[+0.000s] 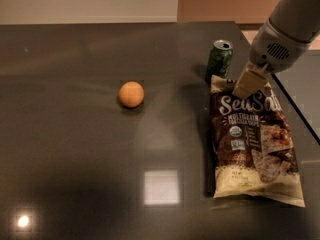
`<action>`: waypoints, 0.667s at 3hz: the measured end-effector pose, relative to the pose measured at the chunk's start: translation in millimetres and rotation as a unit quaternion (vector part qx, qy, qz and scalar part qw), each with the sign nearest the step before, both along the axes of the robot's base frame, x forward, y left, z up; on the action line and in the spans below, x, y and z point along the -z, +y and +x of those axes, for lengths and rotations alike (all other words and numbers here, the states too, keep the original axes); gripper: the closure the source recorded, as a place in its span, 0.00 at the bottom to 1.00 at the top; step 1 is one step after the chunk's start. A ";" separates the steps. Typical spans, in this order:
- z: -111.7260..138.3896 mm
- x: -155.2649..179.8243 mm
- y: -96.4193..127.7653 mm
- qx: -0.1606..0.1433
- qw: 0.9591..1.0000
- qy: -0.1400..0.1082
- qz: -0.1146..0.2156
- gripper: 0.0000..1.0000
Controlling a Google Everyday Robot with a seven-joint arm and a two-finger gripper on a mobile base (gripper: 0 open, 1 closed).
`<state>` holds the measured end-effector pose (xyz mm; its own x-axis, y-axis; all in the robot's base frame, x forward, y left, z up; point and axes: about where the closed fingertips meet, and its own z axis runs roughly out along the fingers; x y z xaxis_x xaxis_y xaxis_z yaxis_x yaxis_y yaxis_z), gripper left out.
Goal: Move brown chip bag near orange
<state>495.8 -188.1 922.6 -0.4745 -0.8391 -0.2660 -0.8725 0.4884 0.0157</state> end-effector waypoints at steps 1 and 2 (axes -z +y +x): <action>25.8 -17.6 40.5 -0.044 0.999 -0.017 0.019 1.00; 46.6 -26.0 79.7 -0.078 0.996 -0.022 0.032 1.00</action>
Offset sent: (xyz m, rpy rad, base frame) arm 0.0625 0.1233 0.0350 0.0818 -0.0181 0.2493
